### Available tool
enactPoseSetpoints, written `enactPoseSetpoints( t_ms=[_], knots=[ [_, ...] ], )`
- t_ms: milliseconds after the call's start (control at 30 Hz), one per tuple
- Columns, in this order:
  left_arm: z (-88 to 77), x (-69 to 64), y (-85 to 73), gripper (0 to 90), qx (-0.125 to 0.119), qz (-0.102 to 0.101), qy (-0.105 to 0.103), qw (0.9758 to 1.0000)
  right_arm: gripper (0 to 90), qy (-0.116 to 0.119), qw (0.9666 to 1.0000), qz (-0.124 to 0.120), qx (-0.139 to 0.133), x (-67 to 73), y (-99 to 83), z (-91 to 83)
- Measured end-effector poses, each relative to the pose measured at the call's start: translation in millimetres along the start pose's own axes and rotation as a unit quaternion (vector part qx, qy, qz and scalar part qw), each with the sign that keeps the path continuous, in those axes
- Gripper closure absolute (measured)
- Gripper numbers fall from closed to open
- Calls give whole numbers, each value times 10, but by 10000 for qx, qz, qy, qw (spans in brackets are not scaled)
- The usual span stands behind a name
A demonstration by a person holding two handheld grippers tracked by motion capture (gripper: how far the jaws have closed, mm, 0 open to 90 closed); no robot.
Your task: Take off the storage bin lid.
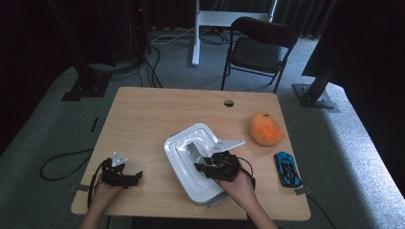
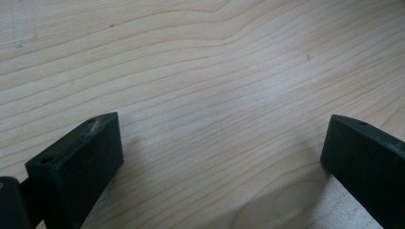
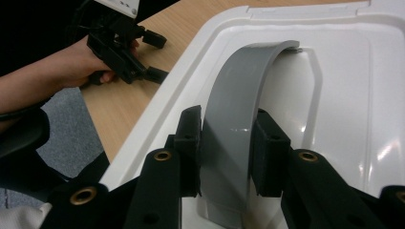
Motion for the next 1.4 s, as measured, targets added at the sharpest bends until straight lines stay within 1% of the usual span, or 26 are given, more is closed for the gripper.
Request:
enactPoseSetpoints(
  t_ms=[167, 333, 433, 633, 800, 1000, 1267, 1400],
  knots=[
    [1, 0, 0, 10, -6, 0, 2, 10000, 693, 95, 9999, -9, -44, 20, 28, -63],
    [3, -1, 2, 9, -21, -12, 3, 10000, 696, 152, 9997, 44, -203, 13, 73, -145],
    [2, 1, 2, 10, -10, -1, -1, 10000, 696, 91, 9995, 66, -303, -27, 114, -206],
    [2, 7, 5, 10, -8, 11, 8, 10000, 696, -30, 9990, 103, -440, -134, 186, -272],
    [3, 6, 4, 10, -6, 7, 6, 10000, 697, -21, 9982, 233, -556, -227, 253, -316],
    [3, 7, 4, 9, -6, 7, 7, 10000, 697, -65, 9973, 297, -667, -320, 357, -346],
    [2, 7, 4, 10, 1, 6, 4, 10000, 697, -136, 9954, 465, -822, -537, 493, -336],
    [1, 6, 4, 10, 7, 7, 1, 10000, 697, -237, 9946, 521, -871, -635, 561, -338]
  ],
)
Point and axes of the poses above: each handheld gripper's, and its own axes: z roughly forward along the jaws, y roughly out of its top, x roughly to its left, the point moved 7 cm from there along z, roughly forward along the jaws, and after that the axes turned 12 degrees about -y, right-handed, at the moved point
